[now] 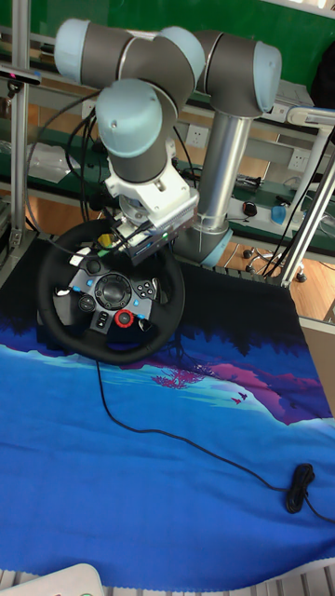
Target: Rotate the steering wheel 90 degrees clockwise
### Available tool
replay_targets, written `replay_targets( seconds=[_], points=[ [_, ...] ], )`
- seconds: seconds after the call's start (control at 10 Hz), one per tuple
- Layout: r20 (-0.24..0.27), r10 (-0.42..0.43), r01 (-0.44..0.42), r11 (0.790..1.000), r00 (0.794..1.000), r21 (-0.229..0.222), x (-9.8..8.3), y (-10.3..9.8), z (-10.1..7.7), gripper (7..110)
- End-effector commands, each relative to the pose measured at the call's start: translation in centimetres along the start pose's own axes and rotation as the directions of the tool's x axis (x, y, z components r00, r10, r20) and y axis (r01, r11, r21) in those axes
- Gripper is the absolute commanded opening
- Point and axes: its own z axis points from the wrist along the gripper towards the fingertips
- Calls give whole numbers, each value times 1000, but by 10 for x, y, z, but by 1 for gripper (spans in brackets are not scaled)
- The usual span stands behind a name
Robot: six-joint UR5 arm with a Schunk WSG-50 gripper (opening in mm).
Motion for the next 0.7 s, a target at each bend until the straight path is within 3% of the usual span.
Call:
replay_targets(
  seconds=[0.0, 0.6],
  points=[
    [20, 6, -5, 1000, 1000, -14, -18, 3, 0, 7],
    [36, 41, -41, 999, 999, 0, -63, -11, 14, 7]
  ],
)
